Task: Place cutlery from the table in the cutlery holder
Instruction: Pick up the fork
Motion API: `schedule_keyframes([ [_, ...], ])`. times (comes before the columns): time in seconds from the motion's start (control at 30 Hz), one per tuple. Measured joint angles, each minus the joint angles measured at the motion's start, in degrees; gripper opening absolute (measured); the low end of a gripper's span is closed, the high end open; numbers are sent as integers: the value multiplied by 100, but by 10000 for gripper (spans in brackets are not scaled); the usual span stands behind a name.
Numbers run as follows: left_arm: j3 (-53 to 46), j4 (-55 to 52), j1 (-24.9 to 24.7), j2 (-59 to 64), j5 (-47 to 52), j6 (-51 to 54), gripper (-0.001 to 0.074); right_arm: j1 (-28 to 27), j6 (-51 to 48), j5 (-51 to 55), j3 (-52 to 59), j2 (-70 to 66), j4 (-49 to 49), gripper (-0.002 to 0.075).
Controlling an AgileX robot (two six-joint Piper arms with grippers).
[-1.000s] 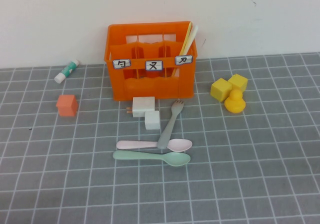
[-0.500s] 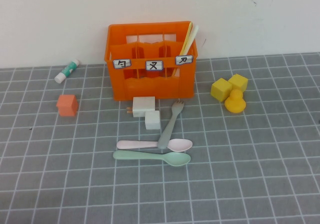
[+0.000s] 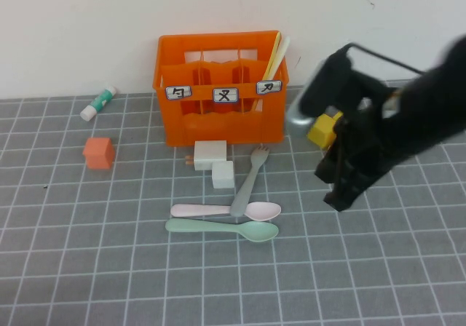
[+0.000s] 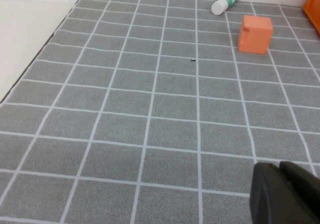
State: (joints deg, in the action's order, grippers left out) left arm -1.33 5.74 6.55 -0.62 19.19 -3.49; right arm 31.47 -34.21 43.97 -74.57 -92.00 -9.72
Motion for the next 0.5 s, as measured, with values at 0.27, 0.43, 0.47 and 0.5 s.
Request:
schedule_keyframes([
  [0.27,0,0,0,0,0,0,-1,76,132,1241,-1432,-1578,193,-3],
  [0.43,0,0,0,0,0,0,-1,101,-592,1268,-2061,-2184,-961,-3],
  [0.47,0,0,0,0,0,0,-1,113,-561,1227,-2109,-2254,-1142,-3],
  [0.5,0,0,0,0,0,0,-1,113,-426,1134,-2142,-2301,-1365,-3],
])
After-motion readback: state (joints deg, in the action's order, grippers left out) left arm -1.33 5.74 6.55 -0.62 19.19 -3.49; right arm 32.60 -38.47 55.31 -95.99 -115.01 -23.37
